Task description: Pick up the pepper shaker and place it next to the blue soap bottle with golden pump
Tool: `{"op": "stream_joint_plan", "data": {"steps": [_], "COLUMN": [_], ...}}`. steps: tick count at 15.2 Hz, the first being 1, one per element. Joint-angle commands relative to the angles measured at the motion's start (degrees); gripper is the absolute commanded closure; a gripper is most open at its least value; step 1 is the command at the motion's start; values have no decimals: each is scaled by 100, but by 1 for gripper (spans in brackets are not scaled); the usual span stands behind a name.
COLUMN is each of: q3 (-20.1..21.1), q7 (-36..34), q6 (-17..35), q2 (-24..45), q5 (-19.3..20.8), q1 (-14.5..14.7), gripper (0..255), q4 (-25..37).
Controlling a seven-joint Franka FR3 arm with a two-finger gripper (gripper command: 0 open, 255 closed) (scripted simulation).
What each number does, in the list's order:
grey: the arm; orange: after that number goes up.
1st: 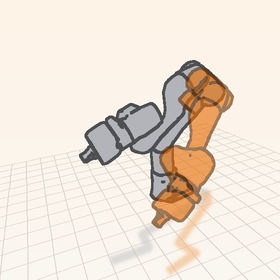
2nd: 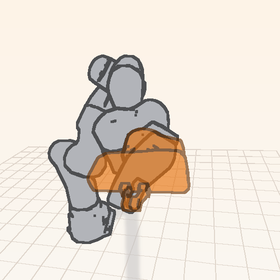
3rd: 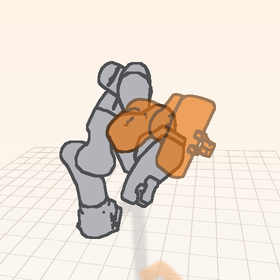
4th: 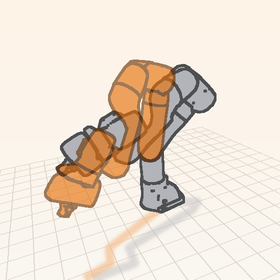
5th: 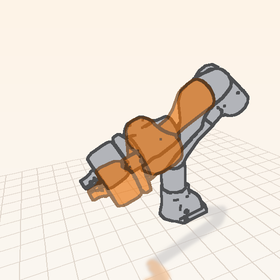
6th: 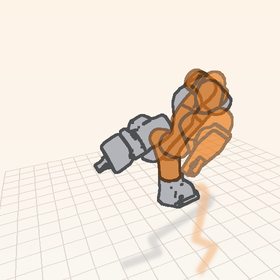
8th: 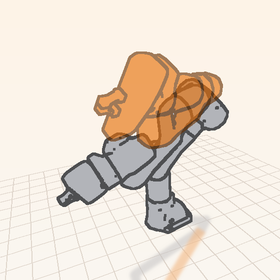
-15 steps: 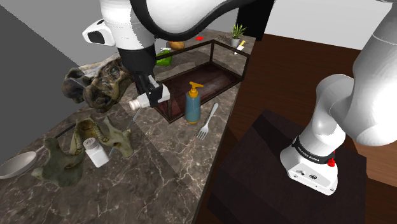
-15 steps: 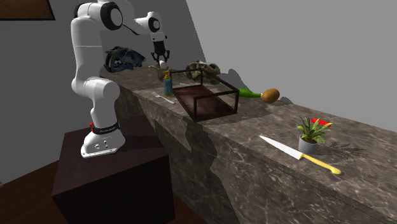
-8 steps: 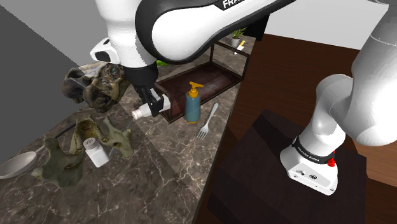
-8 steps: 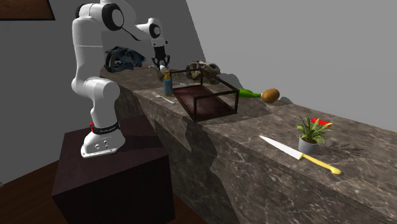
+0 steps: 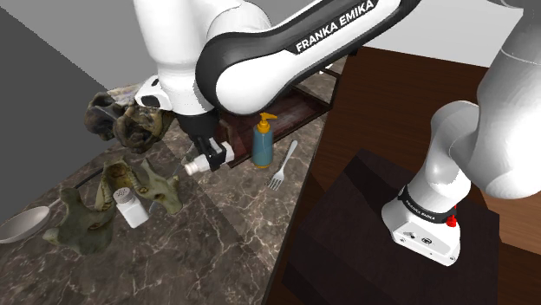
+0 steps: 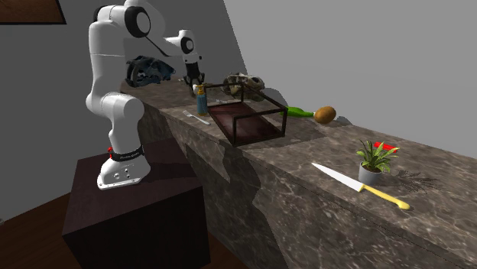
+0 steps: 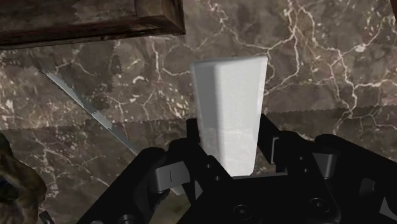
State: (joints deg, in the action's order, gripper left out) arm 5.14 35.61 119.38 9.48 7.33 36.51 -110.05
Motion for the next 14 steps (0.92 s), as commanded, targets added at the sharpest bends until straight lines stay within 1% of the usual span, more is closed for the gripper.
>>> {"op": "stream_joint_plan", "data": {"steps": [1,14], "q3": [-5,-39], "q7": [-18,-166], "q6": [142,1032], "q2": [78,563], "q5": [17,148], "q1": [-1,10], "gripper": [255,255], "q4": [-62,-476]}}
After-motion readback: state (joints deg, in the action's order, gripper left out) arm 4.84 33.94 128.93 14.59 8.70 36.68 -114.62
